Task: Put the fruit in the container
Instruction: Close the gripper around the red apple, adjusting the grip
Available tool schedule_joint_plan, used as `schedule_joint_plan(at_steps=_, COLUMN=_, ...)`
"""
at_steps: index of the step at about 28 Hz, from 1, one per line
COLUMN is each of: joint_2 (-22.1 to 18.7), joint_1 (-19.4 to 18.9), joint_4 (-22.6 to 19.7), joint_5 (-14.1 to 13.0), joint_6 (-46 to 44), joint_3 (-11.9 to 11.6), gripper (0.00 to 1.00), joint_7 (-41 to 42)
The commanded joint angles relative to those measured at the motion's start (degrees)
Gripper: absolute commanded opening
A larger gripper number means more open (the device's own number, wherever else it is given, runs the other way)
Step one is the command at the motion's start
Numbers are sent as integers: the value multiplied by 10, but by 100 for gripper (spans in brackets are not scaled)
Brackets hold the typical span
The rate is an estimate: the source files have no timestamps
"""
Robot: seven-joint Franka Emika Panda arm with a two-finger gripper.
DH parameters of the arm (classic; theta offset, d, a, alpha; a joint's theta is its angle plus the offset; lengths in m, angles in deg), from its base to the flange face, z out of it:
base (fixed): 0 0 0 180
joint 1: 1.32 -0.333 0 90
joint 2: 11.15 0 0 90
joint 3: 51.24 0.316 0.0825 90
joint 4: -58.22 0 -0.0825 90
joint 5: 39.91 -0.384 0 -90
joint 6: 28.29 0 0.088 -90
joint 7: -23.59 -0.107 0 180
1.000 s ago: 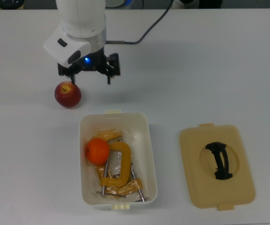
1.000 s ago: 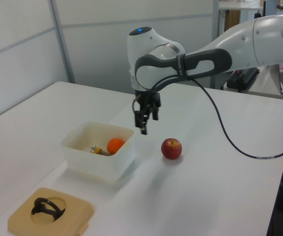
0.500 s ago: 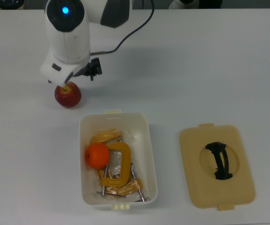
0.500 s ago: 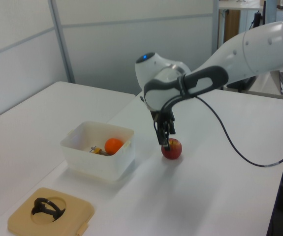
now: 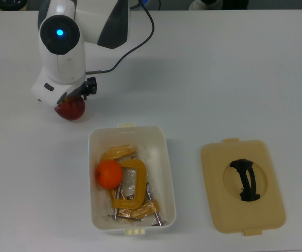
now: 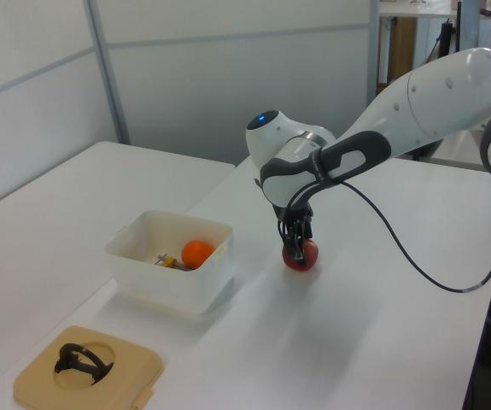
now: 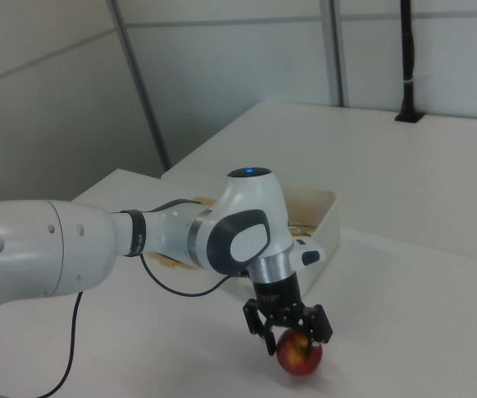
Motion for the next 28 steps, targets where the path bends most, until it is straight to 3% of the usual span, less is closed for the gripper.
schedule_joint_plan(at_steps=1, joint_2=3, joint_1=-2, joint_4=-9, joint_5=7, joint_6=14, joint_3=-1, gripper=40, joint_7=9)
schedule_joint_plan(at_steps=2, joint_2=3, joint_1=1, joint_4=-9, joint_5=6, joint_6=13, joint_3=-1, gripper=29, joint_7=9)
schedule_joint_plan(at_steps=5, joint_2=4, joint_1=2, joint_4=-8, joint_5=7, joint_6=14, joint_3=-1, gripper=17, joint_7=9)
schedule_joint_plan(at_steps=10, joint_2=14, joint_1=1, joint_4=-7, joint_5=7, joint_6=15, joint_3=0, gripper=13, joint_7=5)
schedule_joint_plan(at_steps=11, joint_2=16, joint_1=1, joint_4=-6, joint_5=7, joint_6=16, joint_3=1, gripper=18, joint_7=2)
schedule_joint_plan(at_steps=12, joint_2=17, joint_1=1, joint_4=-6, joint_5=7, joint_6=18, joint_3=1, gripper=30, joint_7=2)
schedule_joint_plan(at_steps=13, joint_2=17, joint_1=1, joint_4=-6, joint_5=7, joint_6=19, joint_3=1, gripper=54, joint_7=2)
schedule_joint_plan(at_steps=14, joint_2=16, joint_1=1, joint_4=-6, joint_5=7, joint_6=18, joint_3=1, gripper=90, joint_7=2)
schedule_joint_plan(at_steps=15, joint_2=14, joint_1=1, joint_4=-5, joint_5=6, joint_6=17, joint_3=1, gripper=100, joint_7=2)
schedule_joint_plan(at_steps=28, joint_2=-14, joint_1=26, joint_4=10, joint_5=7, joint_6=5, joint_3=-2, gripper=100, joint_7=18)
